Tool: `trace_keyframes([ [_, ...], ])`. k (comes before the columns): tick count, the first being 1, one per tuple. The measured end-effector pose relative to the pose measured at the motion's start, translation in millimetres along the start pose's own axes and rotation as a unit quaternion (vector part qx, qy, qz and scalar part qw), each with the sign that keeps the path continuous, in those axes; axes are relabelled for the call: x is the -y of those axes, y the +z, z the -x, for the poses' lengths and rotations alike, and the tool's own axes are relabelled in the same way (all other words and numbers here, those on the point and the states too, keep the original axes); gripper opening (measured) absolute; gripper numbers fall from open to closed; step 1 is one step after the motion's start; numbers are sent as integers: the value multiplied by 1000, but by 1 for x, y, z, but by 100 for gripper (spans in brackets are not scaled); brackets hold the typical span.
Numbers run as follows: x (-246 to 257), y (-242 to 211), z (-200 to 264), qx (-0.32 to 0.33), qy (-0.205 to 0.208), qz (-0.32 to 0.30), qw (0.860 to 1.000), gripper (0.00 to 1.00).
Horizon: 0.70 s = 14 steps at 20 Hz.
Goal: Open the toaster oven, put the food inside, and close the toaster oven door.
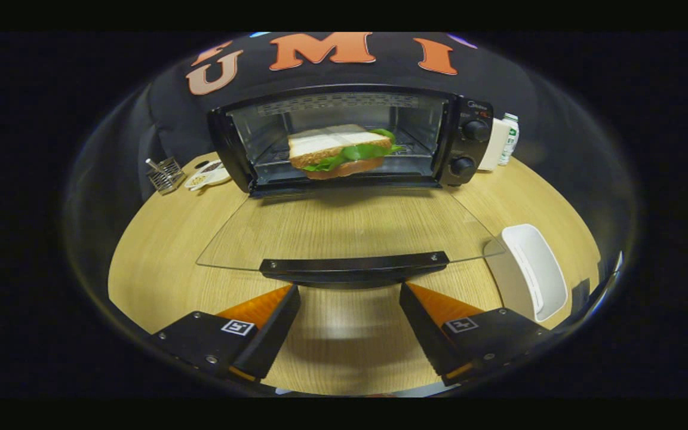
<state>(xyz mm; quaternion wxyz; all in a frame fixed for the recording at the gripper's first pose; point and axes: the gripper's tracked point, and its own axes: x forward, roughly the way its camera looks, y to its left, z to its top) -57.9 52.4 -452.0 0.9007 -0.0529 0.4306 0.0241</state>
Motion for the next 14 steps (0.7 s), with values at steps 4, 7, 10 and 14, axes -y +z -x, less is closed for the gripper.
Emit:
trace_keyframes([
  [4,-2,26,16,11,11,-24,1000,99],
  [7,1,60,23,40,10,-44,998,100],
  [10,10,95,21,69,2,-47,996,99],
  [14,15,130,10,93,-4,-52,994,99],
])
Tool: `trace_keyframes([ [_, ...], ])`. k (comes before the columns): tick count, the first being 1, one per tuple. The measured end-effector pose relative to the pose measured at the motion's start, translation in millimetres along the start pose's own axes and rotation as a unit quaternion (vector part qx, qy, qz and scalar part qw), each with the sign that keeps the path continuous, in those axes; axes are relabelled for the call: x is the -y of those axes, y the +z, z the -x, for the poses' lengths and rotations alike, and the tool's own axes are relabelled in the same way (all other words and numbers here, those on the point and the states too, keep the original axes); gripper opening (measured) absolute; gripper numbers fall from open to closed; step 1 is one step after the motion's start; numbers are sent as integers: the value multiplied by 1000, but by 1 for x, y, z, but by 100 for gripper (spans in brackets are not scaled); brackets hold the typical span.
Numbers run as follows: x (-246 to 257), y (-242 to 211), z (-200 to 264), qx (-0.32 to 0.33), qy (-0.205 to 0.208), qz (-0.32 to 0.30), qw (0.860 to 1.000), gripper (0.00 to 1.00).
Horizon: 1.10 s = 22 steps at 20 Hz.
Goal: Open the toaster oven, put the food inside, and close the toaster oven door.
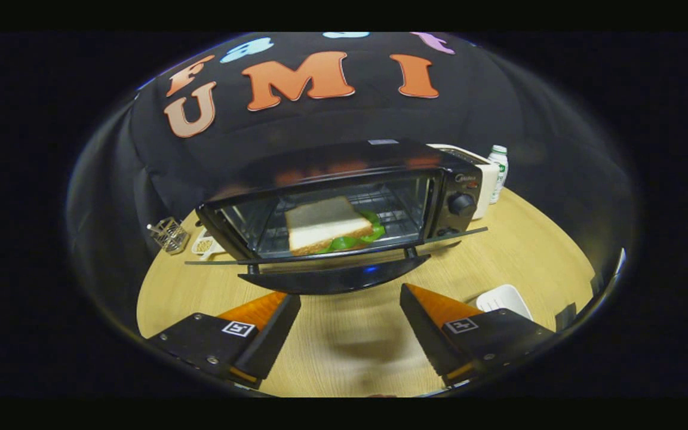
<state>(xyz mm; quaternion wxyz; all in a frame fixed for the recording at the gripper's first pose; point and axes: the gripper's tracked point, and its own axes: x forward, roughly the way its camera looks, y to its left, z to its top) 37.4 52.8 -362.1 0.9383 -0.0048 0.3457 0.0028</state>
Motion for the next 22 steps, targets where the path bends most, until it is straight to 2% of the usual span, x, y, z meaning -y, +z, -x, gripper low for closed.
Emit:
trace_keyframes([
  [9,0,52,-35,43,-16,29,999,99],
  [12,-1,59,-33,54,-14,29,998,99],
  [17,5,59,-2,45,-4,21,999,99],
  [22,18,120,40,92,-7,28,995,99],
])
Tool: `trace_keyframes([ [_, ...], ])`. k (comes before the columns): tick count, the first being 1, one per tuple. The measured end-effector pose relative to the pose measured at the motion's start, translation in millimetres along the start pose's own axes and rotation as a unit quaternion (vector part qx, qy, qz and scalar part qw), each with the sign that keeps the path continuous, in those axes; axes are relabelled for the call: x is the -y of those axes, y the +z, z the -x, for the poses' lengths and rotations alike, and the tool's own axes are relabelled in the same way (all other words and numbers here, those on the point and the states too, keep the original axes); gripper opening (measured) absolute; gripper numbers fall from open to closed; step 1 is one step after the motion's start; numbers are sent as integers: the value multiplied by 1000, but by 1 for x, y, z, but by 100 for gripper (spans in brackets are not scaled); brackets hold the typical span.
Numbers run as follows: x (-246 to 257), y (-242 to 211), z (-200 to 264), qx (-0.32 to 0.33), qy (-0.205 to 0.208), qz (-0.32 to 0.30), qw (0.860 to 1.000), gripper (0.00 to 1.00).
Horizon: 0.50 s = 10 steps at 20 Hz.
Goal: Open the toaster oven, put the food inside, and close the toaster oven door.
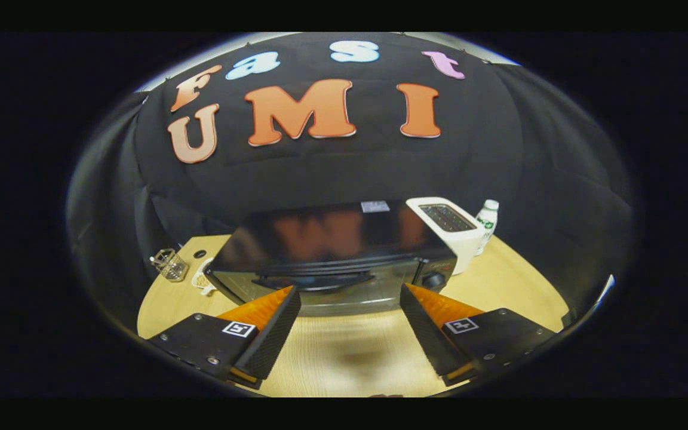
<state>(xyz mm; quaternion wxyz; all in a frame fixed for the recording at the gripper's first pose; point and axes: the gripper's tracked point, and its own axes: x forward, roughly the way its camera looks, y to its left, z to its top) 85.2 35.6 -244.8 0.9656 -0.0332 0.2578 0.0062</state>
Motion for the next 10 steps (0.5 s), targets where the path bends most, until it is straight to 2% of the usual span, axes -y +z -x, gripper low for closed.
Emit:
trace_keyframes([
  [6,0,120,56,114,5,33,993,99],
  [10,-10,185,100,177,23,26,984,99],
])
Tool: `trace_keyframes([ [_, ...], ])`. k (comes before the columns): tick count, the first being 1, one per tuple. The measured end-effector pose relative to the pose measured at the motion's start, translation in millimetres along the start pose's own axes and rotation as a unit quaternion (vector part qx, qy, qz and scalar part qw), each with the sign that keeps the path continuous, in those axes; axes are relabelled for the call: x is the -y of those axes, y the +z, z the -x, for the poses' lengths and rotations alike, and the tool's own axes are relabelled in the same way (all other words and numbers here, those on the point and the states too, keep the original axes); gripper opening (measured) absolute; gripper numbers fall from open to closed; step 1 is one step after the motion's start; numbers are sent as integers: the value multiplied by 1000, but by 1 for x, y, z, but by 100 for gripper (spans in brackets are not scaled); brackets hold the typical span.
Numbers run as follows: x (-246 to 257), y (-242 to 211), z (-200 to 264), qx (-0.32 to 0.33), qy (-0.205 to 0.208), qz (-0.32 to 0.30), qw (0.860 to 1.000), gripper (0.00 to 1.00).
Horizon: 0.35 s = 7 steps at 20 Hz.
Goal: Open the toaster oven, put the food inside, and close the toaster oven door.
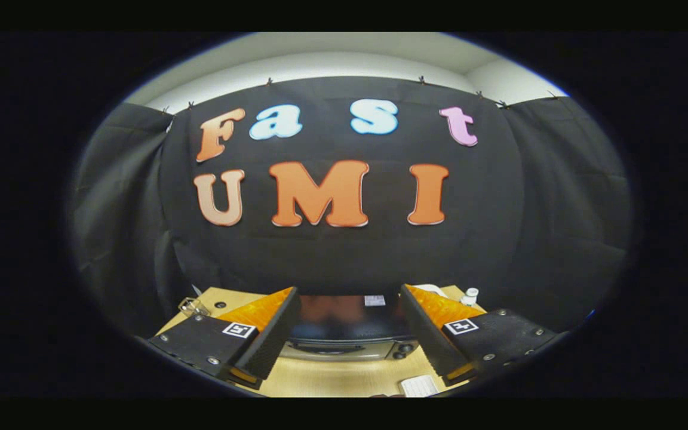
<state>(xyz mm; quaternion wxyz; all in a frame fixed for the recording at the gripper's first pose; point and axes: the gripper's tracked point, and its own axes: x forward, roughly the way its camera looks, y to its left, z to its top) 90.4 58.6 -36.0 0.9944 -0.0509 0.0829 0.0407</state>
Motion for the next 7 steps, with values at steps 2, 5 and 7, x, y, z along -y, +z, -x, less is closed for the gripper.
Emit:
trace_keyframes([
  [2,7,26,9,27,-6,3,1000,99],
  [5,11,42,19,46,-9,-7,999,99],
  [7,19,42,19,49,-17,-8,999,99],
])
